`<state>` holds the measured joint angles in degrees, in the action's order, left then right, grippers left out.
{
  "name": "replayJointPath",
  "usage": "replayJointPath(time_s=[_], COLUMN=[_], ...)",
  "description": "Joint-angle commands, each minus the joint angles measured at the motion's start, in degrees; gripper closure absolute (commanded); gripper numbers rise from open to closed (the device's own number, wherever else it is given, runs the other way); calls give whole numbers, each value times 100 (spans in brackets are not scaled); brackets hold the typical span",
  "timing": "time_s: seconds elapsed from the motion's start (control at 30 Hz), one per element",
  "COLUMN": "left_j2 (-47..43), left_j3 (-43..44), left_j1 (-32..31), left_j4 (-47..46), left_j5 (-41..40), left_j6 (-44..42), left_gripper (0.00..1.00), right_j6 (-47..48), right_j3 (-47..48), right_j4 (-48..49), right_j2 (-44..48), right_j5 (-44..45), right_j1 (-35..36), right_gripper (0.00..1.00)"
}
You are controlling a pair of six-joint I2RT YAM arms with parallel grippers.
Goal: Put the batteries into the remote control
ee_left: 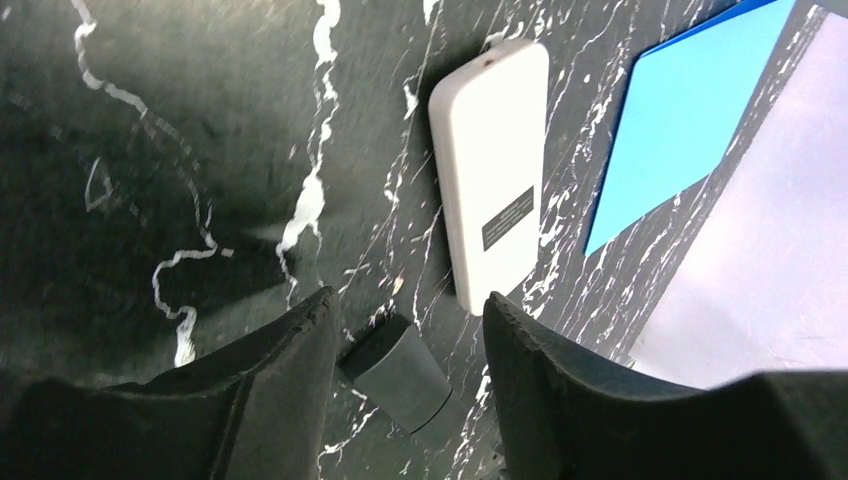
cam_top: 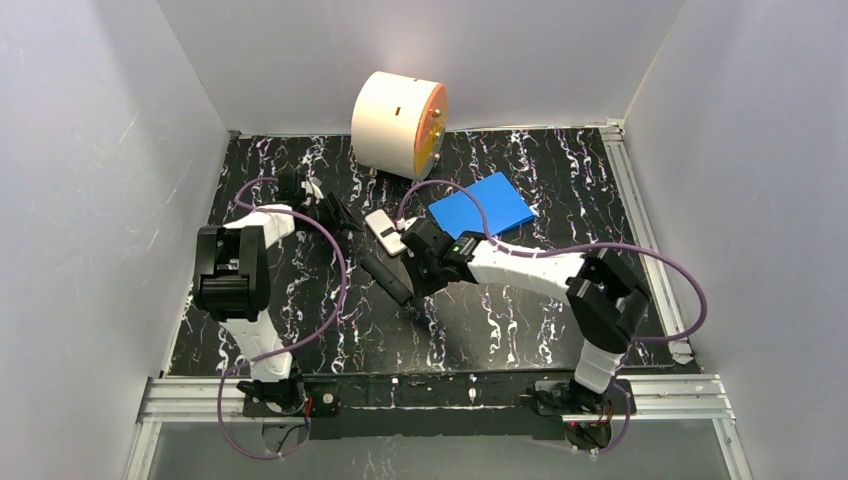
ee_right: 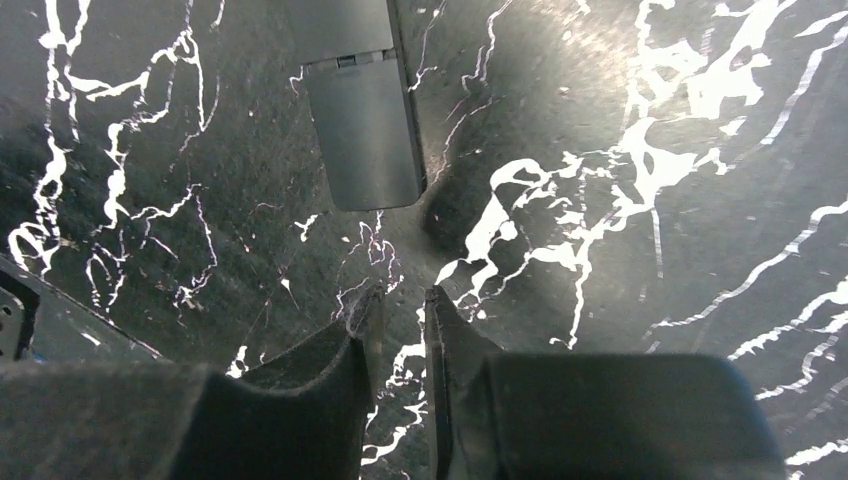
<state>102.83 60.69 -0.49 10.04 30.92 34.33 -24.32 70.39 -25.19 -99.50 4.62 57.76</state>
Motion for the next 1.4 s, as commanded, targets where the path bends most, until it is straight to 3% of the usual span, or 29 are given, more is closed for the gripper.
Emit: replayJointPath(time_s=[0.0, 0.23, 0.87, 1.17, 1.37], left_j2=[180, 406, 436, 293, 182], left_j3=[320, 203, -399, -771, -649], left_j1=[-61, -124, -482, -491, -487], left_j4=[-92, 46, -122, -88, 45], left_j5=[402, 494, 787, 721, 553], left_j6=[4, -41, 132, 88, 54], left_gripper=[49, 52, 63, 63, 62], right_j6=[-169, -136, -152, -221, -125], right_j3=[134, 480, 974, 1380, 1320], right_j4=[-30, -33, -181, -344, -191], right_j2=[-375, -967, -1425, -1644, -1498], right_j5=[-206, -290, -148, 21, -85], right_j1=[45, 69, 60, -68, -98], right_gripper=[72, 72, 71, 71, 64])
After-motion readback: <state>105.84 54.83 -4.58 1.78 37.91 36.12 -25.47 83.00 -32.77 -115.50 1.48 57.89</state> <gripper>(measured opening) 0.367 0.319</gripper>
